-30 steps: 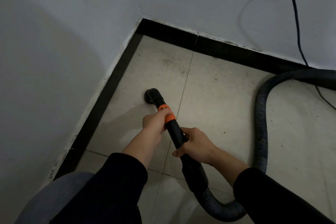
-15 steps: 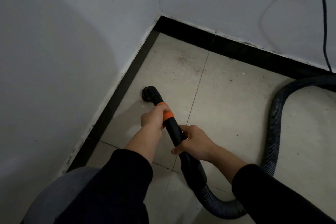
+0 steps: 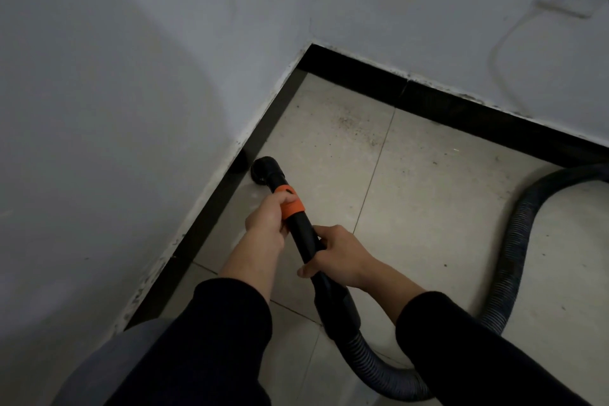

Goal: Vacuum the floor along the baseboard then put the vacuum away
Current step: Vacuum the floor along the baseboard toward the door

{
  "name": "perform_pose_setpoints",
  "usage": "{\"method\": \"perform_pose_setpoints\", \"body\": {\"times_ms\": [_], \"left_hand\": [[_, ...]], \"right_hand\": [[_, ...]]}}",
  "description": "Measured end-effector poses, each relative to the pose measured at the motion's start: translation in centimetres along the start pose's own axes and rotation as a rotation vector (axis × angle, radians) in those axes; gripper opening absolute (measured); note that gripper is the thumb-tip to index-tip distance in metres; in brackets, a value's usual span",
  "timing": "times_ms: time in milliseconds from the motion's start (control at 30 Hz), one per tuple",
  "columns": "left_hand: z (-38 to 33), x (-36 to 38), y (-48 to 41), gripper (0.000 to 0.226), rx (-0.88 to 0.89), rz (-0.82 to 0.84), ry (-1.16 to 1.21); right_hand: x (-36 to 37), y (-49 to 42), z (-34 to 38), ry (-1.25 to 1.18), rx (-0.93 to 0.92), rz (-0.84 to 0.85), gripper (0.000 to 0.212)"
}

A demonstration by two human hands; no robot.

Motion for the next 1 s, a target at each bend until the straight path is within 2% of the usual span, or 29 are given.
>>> {"method": "perform_pose_setpoints", "body": {"times_ms": [267, 633, 1000], "left_hand": [[-0.3, -0.6, -1.0, 0.046, 0.010, 0.012, -0.043], [-3.8, 3.1, -2.2, 0.042, 0.059, 0.143, -0.330], [-4.6, 5.5, -4.0, 0.037, 0.142, 0.080, -0.288]], "right_hand": [[0.7, -0.3, -0.1, 0.051, -0.018, -0.015, 0.043], [0.0, -3.5, 0.0, 0.057, -0.036, -0.088, 0.049], [-1.0, -6.1, -0.3, -0.040, -0.108, -0.083, 0.042]]}}
Point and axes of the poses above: each hand's wrist, its own y-axis away from the middle knuckle, its own x-axis out of the palm, z = x × y, the point moved 9 cm from there along -y, towards the middle knuckle, and after that the axes turned 11 degrees about -z, right-handed, at the moved point
